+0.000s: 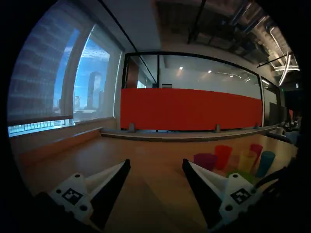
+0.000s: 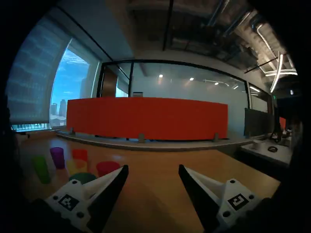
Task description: Pour water
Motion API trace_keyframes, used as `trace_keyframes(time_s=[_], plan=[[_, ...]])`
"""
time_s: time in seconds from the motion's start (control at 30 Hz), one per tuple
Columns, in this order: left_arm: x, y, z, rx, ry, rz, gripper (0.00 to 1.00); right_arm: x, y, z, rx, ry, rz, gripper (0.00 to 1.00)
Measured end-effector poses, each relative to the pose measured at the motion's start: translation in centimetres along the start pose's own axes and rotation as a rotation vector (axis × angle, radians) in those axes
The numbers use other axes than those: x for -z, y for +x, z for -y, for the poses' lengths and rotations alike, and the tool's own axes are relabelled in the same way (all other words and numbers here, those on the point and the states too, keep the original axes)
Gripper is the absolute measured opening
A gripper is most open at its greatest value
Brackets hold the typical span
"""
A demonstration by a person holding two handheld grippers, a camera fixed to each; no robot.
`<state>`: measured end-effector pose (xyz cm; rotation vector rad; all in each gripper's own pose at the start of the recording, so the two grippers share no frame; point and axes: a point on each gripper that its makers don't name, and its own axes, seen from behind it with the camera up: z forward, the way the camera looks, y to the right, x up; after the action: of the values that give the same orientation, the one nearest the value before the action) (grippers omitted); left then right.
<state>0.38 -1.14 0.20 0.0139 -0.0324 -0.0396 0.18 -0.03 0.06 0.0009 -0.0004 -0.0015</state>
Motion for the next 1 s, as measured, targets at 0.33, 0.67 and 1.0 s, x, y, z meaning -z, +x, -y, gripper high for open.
trace_keyframes(time_s=[0.33,0.67,1.0], plan=[[-0.1,7.0,-0.3,-0.014,-0.042,0.010,1.00,-0.9,5.6,0.4,0.014,0.038,0.016,1.00],[-0.6,16.4,-1.9,0.009,-0.127,-0.014,1.00,-1.1,13.1,0.7,-0.002,0.090,0.020,1.00],[-1.0,20.4,-2.9,-0.034,-0.182,-0.011,1.00,-0.9,16.8,0.6,-0.027,0.143,0.032,1.00]])
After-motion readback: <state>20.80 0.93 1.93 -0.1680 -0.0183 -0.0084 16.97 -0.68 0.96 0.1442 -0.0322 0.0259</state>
